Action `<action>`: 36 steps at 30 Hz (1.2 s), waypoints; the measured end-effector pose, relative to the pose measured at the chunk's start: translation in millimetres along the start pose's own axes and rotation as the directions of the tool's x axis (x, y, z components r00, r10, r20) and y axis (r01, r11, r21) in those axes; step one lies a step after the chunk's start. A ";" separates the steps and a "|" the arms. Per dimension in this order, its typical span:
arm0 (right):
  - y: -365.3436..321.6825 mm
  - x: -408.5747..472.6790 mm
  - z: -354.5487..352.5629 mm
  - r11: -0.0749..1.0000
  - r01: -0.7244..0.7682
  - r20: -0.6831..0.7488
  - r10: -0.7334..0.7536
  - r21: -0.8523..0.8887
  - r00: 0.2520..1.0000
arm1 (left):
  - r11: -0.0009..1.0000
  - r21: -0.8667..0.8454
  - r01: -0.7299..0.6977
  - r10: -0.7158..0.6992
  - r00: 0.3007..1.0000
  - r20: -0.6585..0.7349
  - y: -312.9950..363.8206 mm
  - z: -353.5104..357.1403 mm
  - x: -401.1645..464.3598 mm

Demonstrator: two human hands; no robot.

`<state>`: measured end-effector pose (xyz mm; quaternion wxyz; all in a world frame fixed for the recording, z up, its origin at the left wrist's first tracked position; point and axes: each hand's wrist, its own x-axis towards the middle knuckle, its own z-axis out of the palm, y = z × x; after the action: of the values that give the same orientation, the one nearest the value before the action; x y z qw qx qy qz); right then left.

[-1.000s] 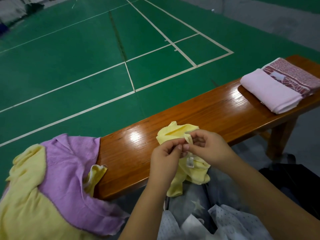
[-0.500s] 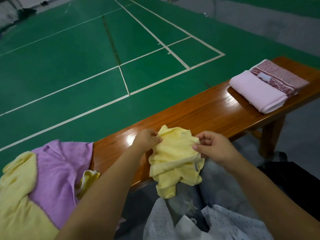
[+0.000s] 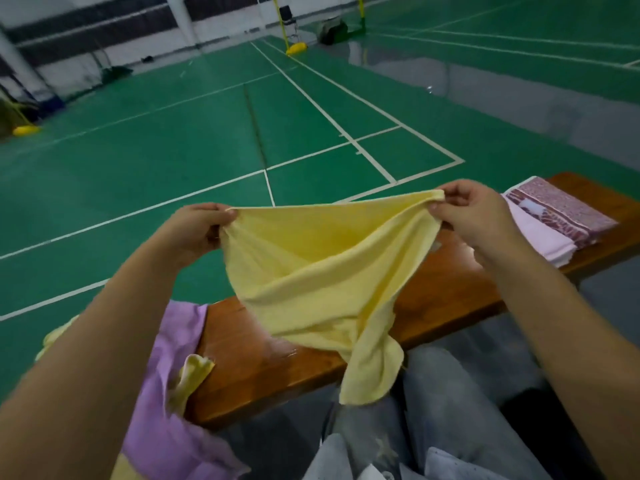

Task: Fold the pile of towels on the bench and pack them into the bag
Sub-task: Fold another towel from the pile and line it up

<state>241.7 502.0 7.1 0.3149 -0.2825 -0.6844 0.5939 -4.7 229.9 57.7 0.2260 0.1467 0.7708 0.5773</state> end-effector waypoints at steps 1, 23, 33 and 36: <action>-9.1 6.0 0.3 0.999 0.044 -0.025 -0.044 0.010 0.999 | 0.998 0.012 -0.056 0.056 0.998 -0.029 9.7 -9.0 -3.7; -32.8 23.7 -5.6 0.875 -0.251 0.037 0.259 0.414 0.965 | 0.966 0.146 -0.215 0.184 0.963 0.198 2.0 -44.8 -73.1; 83.8 29.6 0.8 0.756 -0.577 0.092 0.580 0.311 0.809 | 0.731 0.658 -0.181 -0.170 0.886 0.432 -86.7 -25.6 -52.3; 96.3 29.4 -3.6 0.760 -0.595 0.081 0.597 0.262 0.798 | 0.668 0.701 -0.250 -0.147 0.879 0.453 -108.0 -25.1 -52.7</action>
<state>226.8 539.7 -85.2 0.1482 -0.4411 -0.4687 0.7509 31.1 152.2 -30.4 0.3103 0.3845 0.8535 0.1655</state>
